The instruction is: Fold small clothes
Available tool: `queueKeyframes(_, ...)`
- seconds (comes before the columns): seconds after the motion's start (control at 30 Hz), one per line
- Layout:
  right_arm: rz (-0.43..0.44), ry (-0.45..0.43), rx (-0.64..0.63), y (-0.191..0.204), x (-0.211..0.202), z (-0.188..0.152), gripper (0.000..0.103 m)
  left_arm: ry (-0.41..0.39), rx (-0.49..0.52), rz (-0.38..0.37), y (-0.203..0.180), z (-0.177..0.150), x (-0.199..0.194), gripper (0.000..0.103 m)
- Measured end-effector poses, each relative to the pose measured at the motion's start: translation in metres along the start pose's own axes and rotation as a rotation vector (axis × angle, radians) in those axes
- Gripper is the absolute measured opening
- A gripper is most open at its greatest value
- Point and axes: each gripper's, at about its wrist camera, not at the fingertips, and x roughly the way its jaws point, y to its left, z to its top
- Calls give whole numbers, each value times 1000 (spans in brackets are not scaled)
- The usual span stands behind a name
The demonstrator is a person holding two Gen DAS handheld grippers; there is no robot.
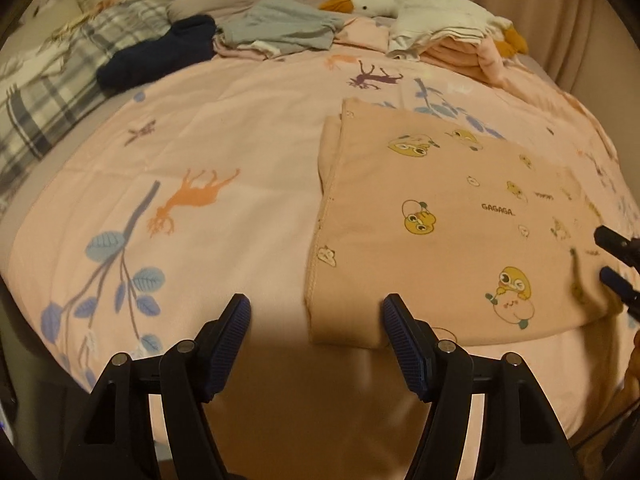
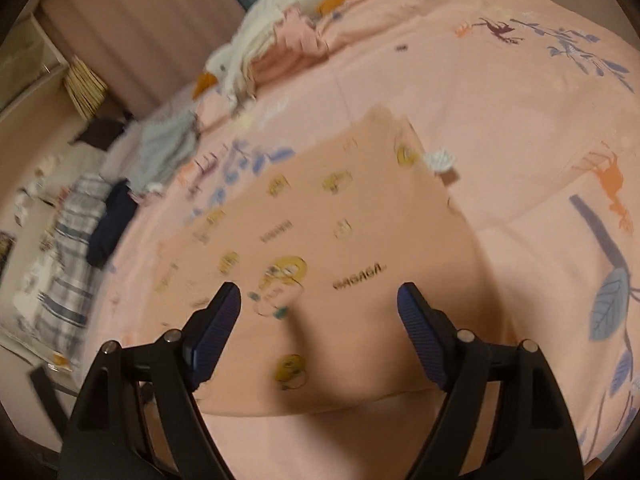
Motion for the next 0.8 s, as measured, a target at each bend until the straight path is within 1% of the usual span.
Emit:
queueKeyframes(0.07, -8, 0, -5, 5, 5, 1, 82, -3, 3, 1, 3, -1, -2, 68)
queueKeyframes(0.13, -9, -7, -8, 6, 4, 1, 83, -12, -17, -24, 5, -1, -1, 68)
queueKeyframes(0.23, -18, -13, -23, 7, 3, 1, 83, 21, -43, -30, 7, -3, 0, 68)
queueKeyframes(0.27, -20, -14, -26, 8, 4, 1, 83, 27, -55, -54, 7, -4, -2, 68)
queueKeyframes(0.33, -23, -12, -30, 9, 7, 3, 83, 40, -91, -170, 9, -5, -5, 68)
queueKeyframes(0.37, -24, -12, -33, 9, 7, 3, 83, 63, -122, -276, 9, -7, -5, 68)
queueKeyframes(0.47, -32, -18, -43, 12, 8, 4, 83, 119, -190, -454, 9, -9, 0, 68)
queueKeyframes(0.53, -38, -17, -50, 13, 9, 5, 83, 125, -229, -469, 9, -6, 5, 68)
queueKeyframes(0.6, -41, -17, -56, 14, 10, 4, 83, 101, -280, -462, 13, -2, 10, 68)
queueKeyframes(0.67, -42, -16, -61, 14, 10, 4, 83, 89, -357, -467, 18, 2, 15, 68)
queueKeyframes(0.7, -41, -13, -61, 14, 11, 4, 83, 77, -406, -460, 21, 4, 18, 68)
queueKeyframes(0.73, -39, -10, -59, 13, 11, 4, 83, 67, -425, -456, 22, 5, 19, 68)
queueKeyframes(0.8, -26, -14, -54, 11, 10, 4, 83, 22, -468, -444, 25, 10, 24, 68)
